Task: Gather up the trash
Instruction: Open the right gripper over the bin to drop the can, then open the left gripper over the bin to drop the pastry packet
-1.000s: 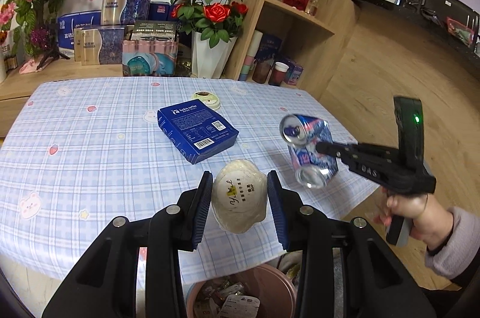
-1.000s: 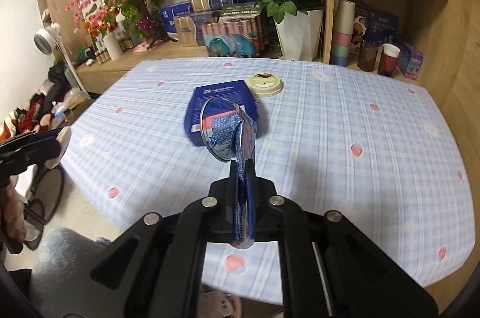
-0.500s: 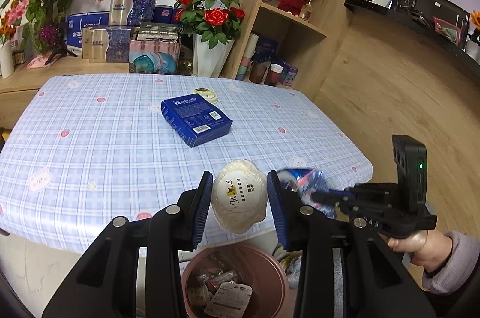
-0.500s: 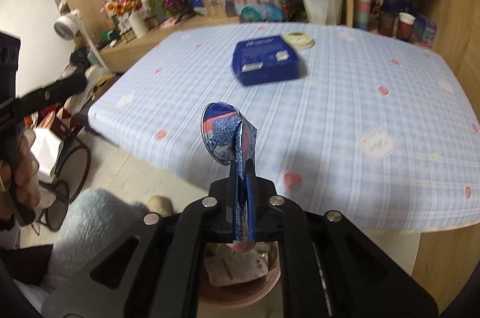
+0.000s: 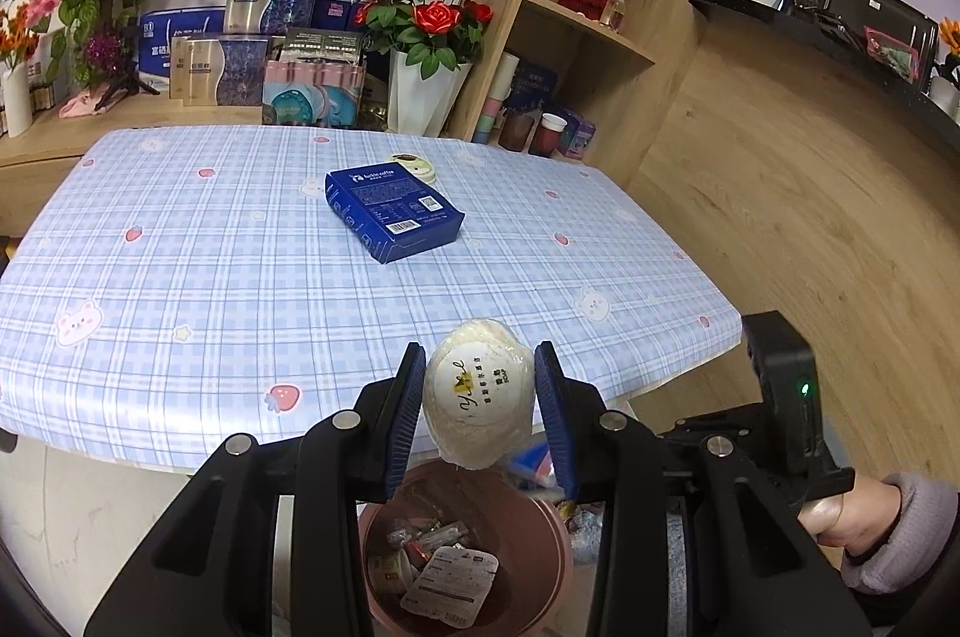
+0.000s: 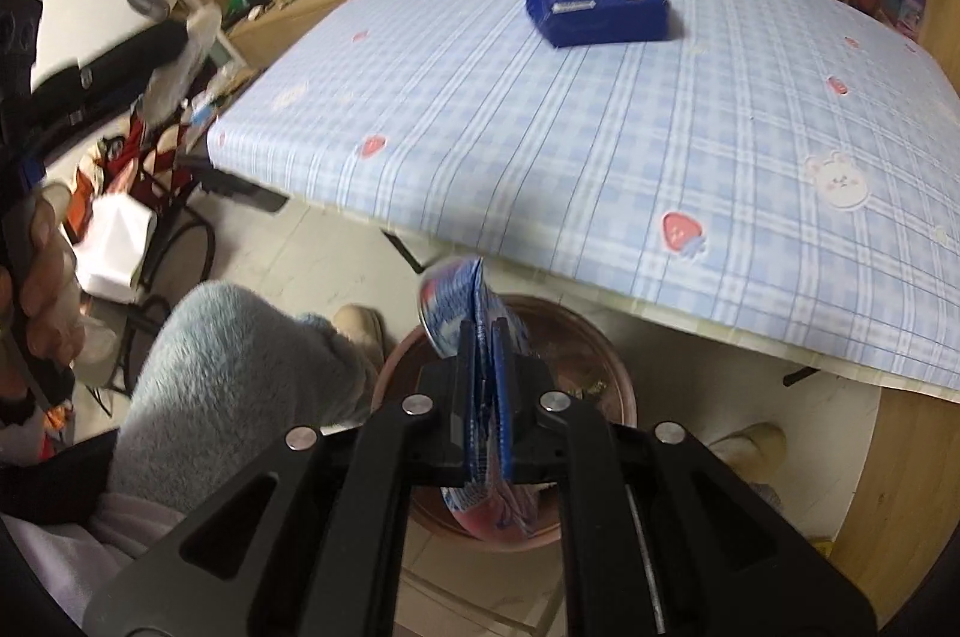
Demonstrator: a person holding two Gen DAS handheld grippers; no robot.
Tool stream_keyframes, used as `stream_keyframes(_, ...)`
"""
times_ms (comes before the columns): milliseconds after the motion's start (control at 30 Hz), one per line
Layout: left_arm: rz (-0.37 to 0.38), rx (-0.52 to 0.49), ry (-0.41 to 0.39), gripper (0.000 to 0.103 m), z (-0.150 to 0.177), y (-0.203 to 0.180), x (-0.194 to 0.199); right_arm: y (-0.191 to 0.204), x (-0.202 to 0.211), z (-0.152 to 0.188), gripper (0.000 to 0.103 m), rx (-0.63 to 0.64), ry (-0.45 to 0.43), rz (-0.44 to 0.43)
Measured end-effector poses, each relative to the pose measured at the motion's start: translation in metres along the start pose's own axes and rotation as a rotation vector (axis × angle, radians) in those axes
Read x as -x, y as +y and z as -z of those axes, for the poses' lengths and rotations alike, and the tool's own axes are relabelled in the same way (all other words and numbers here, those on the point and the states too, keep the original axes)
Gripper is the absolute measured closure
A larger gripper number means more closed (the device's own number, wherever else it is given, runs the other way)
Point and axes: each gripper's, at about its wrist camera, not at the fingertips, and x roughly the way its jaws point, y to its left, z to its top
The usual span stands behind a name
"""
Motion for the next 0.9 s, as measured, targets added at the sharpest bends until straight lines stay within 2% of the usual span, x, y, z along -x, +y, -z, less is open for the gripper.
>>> stream_keyframes(67,0.0,0.001,0.001,0.066,0.001,0.0,0.0,0.001,0.0,0.001,0.071,-0.001,-0.006,-0.005)
stream_keyframes(133,0.0,0.001,0.004,0.066,0.002,0.0,0.0,-0.001,0.002,0.0,0.068,-0.01,-0.018,0.001)
stream_keyframes(167,0.0,0.0,0.005,0.066,0.003,-0.001,0.0,-0.003,0.004,0.0,0.063,-0.014,-0.027,0.013)
stream_keyframes(233,-0.002,-0.004,0.007,0.066,0.004,-0.002,0.0,-0.007,0.011,-0.002,0.044,-0.025,-0.064,0.049)
stream_keyframes(267,-0.003,-0.007,0.008,0.066,0.005,-0.003,0.0,-0.01,0.016,-0.003,0.028,-0.03,-0.094,0.075)
stream_keyframes(300,-0.004,-0.011,0.01,0.066,0.005,-0.004,-0.001,-0.012,0.02,-0.005,0.019,-0.034,-0.116,0.095)
stream_keyframes(367,-0.005,-0.017,0.015,0.066,0.007,-0.006,-0.002,-0.016,0.032,-0.007,0.013,-0.042,-0.176,0.155)
stream_keyframes(467,-0.003,-0.02,0.022,0.066,0.009,-0.01,-0.005,-0.024,0.043,-0.012,0.006,-0.063,-0.222,0.221)
stream_keyframes(700,-0.001,-0.057,0.048,0.066,0.015,-0.022,-0.013,-0.044,0.068,-0.015,0.006,-0.121,-0.331,0.36)
stream_keyframes(800,0.008,-0.071,0.062,0.066,0.017,-0.027,-0.017,-0.05,0.072,-0.013,0.006,-0.142,-0.345,0.395)
stream_keyframes(900,0.018,-0.084,0.076,0.066,0.02,-0.032,-0.021,-0.056,0.073,-0.012,0.006,-0.155,-0.341,0.388)
